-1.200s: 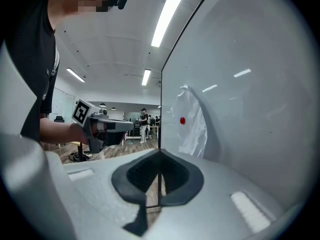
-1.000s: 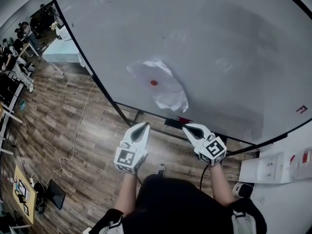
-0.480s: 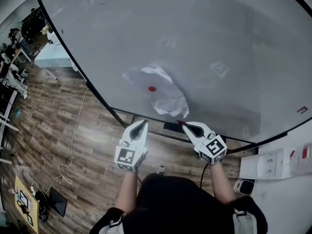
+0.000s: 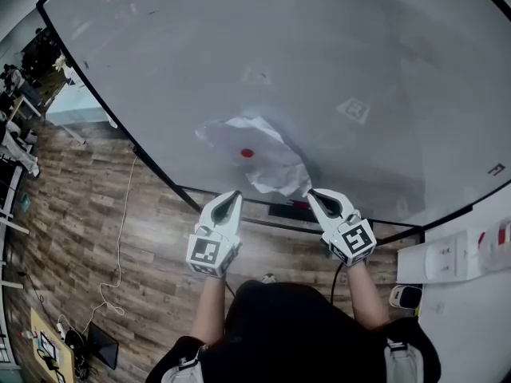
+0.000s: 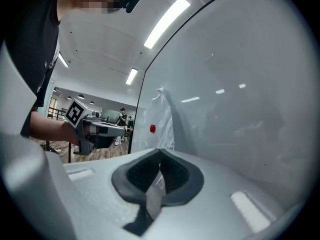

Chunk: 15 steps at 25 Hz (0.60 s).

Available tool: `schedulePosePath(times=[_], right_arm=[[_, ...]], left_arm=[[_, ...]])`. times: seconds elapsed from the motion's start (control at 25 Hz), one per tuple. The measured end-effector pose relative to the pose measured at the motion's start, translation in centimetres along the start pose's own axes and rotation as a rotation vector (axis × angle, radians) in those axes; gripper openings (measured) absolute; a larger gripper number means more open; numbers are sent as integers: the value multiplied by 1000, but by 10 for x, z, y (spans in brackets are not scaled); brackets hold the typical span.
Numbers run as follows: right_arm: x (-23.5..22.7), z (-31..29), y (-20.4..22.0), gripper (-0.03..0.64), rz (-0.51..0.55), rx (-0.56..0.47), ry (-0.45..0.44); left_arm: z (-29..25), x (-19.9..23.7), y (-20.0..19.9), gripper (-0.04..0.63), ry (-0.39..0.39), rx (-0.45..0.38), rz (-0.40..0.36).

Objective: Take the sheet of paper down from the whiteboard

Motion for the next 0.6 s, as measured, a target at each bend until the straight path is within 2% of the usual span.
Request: schedulePosePath(times=[0.28, 0.6], right_arm=[[-2, -8, 0, 5, -16, -37, 68], [-6, -16, 3, 103, -43, -31, 120]], left_arm=[[-9, 17, 5, 11, 33, 2, -9], [-16, 31, 8, 11, 50, -1, -10]])
Point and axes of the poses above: the fingertips, and each gripper's own axes: z backward along the fingers, x to its left, y out of its underside, the point moved 9 cm from there along z, backward along the fingers, and after that the axes turned 15 degrees about y, right-handed, at the moved point
